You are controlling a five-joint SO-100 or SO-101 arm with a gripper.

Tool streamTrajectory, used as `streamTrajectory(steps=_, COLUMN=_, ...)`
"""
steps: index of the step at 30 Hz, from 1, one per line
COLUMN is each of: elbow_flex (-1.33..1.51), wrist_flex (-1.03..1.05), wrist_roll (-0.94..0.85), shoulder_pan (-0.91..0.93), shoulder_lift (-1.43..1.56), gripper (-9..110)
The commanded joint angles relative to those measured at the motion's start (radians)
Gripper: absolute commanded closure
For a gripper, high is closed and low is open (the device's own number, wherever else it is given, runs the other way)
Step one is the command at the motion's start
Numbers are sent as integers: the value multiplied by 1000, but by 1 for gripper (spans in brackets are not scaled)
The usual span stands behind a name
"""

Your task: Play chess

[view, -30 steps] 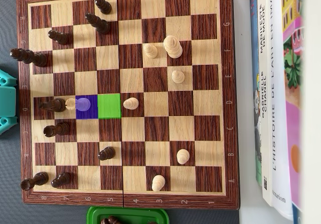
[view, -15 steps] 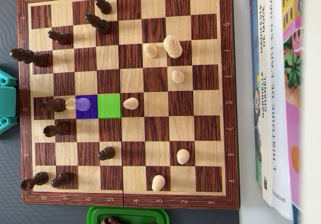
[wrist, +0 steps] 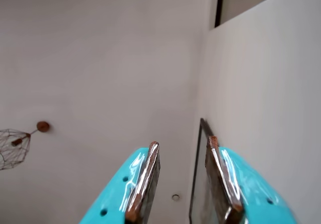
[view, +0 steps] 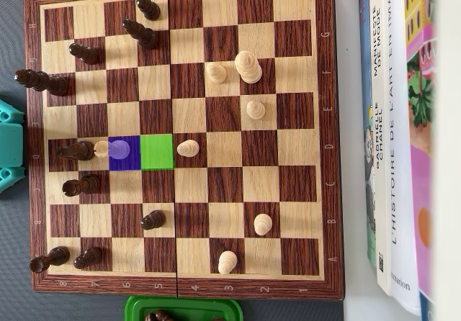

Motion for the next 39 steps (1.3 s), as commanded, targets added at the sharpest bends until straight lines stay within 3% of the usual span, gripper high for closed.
streamTrajectory(steps=1, elbow_flex=-98, wrist_flex=38, wrist_roll=-3, shoulder_pan=-11, shoulder_lift=-118, gripper=87)
streamTrajectory(steps=9, elbow_flex=-249, wrist_flex=100, wrist_roll=-3, shoulder_pan=-17, shoulder_lift=-316, gripper=87)
streamTrajectory(steps=26, elbow_flex=-545, wrist_flex=827, wrist_roll=-3, shoulder_pan=-26, shoulder_lift=-356, gripper=87)
streamTrajectory(steps=39, elbow_flex=-769, wrist_flex=1517, wrist_roll=-3, shoulder_pan=-6, shoulder_lift=-396, gripper=87)
